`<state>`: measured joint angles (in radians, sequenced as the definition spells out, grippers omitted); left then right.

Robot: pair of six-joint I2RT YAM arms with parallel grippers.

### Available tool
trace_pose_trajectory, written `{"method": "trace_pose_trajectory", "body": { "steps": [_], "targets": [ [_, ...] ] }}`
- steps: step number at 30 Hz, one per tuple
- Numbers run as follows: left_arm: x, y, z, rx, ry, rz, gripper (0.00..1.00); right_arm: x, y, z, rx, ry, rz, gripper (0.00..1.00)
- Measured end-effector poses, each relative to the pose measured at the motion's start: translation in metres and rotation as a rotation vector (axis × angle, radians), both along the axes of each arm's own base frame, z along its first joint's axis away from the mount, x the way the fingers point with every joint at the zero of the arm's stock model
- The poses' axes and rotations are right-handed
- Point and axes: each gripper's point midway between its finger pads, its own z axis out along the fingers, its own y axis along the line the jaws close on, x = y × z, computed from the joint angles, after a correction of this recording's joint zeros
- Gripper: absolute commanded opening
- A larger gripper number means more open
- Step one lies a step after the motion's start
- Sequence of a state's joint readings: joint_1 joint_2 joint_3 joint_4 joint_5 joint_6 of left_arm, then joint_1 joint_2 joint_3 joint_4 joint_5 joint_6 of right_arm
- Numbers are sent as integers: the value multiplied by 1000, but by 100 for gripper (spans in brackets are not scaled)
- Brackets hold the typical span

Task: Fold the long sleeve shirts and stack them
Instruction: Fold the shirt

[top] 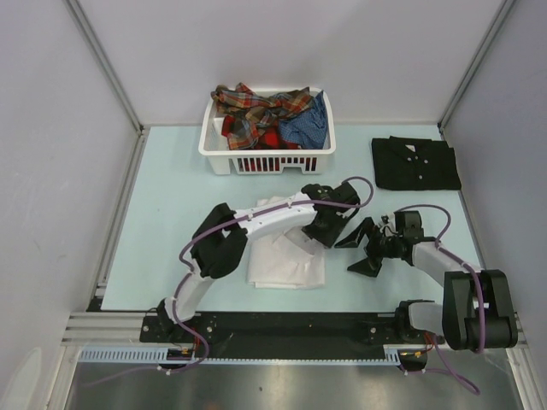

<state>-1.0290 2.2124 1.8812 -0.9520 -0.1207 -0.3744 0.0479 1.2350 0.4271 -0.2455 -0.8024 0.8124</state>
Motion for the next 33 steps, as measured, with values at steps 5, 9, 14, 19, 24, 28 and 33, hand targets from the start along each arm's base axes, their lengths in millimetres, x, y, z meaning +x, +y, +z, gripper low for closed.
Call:
{"method": "trace_pose_trajectory", "body": {
  "steps": [5, 9, 14, 19, 24, 28, 33],
  "targets": [
    [-7, 3, 42, -154, 17, 5, 99, -2, 0, -2, 23, 12, -14, 91],
    [0, 26, 94, -304, -5, 36, 100, 7, 6, -3, 28, -7, -4, 90],
    [45, 77, 158, -454, -142, 132, 100, 16, 31, -4, 14, -43, 67, 100],
    [82, 140, 164, -444, -219, 262, 98, 38, 54, -5, -25, -94, 120, 78],
    [82, 190, 132, -373, -178, 361, 92, 60, 64, -20, -101, -125, 166, 9],
    [72, 218, 121, -367, -150, 386, 88, 69, 53, -39, -176, -99, 252, 0],
    [53, 238, 120, -425, -118, 334, 90, 114, 31, -42, -299, -243, 547, 0]
  ]
}}
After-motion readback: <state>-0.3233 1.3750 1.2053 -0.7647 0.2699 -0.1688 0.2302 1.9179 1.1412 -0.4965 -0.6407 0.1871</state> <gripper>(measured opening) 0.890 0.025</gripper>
